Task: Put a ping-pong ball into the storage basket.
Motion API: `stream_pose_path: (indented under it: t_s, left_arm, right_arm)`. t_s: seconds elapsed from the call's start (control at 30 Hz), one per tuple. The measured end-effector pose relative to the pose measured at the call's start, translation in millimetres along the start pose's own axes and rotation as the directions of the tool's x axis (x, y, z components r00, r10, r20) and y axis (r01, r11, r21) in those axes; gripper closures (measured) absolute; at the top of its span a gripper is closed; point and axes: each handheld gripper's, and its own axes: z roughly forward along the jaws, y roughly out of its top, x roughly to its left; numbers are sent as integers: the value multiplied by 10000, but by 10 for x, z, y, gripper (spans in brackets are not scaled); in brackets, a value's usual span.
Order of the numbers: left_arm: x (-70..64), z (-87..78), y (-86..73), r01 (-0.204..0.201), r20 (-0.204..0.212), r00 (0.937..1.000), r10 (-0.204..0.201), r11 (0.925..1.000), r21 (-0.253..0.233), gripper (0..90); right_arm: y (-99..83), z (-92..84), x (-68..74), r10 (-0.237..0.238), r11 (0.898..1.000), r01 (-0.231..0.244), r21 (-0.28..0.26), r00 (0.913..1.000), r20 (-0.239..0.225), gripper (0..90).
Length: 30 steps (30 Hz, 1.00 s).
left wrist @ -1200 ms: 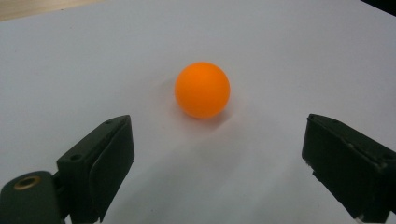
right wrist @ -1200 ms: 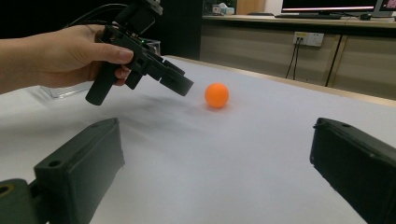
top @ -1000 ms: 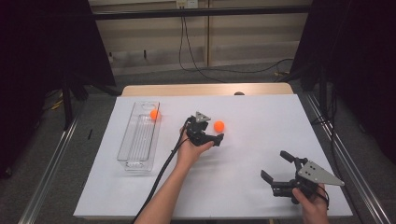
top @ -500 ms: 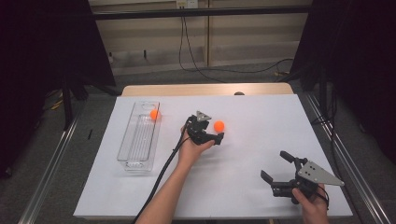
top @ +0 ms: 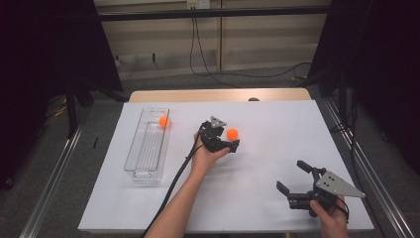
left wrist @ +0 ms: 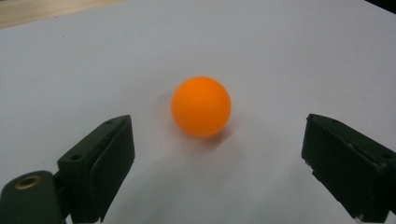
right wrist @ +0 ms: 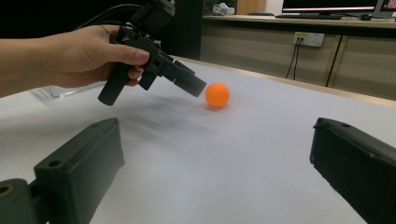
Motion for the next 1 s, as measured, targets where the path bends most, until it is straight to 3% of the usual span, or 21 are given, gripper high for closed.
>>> stream_pose_path:
  t_s: [0.4,0.63,1.0]
  left_arm:
    - [-14,51,44,22,38,10000,-22,10000,-16,104]
    - [0,85,49,246,34,9997,-245,9994,-240,118]
    - [-4,177,71,166,46,9999,-166,9999,49,137]
  right_arm:
    - [0,-4,-3,7,10000,-7,-4,10000,27,22]
    - [1,-4,-4,16,10000,-16,-4,10000,34,22]
    - [2,-6,-4,23,10000,-23,-9,10000,26,22]
